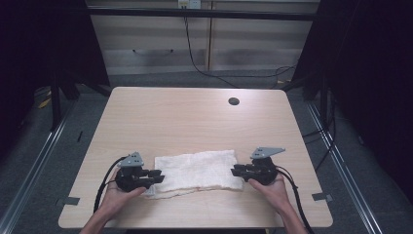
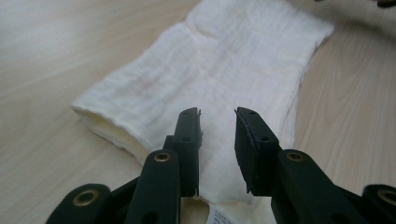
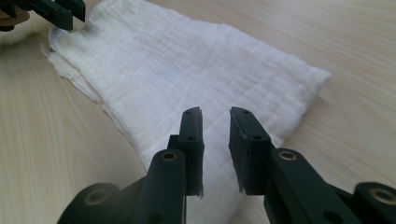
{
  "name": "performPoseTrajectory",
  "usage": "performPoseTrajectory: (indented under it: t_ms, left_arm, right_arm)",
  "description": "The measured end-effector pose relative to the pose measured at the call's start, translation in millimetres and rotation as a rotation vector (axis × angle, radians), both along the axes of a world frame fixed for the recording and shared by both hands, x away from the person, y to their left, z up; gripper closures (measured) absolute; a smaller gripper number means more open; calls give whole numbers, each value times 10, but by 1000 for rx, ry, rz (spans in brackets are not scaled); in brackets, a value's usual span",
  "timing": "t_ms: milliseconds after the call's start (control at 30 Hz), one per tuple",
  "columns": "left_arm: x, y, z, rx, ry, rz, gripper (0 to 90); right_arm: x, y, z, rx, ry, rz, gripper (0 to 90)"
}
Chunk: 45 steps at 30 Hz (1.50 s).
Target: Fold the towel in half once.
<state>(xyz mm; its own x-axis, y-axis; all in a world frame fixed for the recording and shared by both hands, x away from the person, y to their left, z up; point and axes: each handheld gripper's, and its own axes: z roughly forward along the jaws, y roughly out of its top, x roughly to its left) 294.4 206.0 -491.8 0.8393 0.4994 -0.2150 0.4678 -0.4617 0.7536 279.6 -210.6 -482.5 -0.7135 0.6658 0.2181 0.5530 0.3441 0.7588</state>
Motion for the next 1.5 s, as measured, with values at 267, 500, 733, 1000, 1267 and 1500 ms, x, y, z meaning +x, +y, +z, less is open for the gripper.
performPoseTrajectory:
  t_ms: [267, 500, 733, 1000, 1267, 1500]
  left_arm:
    - [-92, -19, -103, 60, -12, 2, 685]
    - [-178, -53, -93, 71, -16, -32, 680]
    - [-174, -59, -94, 69, -13, -43, 707]
    - [-89, -10, -20, 53, 6, -33, 665]
    - [378, 51, 194, 4, 12, 54, 639]
    - [617, -30, 31, 16, 49, 109, 550]
  right_arm:
    - [-31, 156, -179, -102, 45, 6, 688]
    - [-343, 26, -169, -106, 47, 33, 719]
    - [-176, -103, -24, -97, -4, -59, 675]
    - [340, -108, 7, -39, -10, -92, 611]
    - [428, -110, -98, -54, 32, -86, 637]
    - [436, -96, -206, -94, 50, -96, 642]
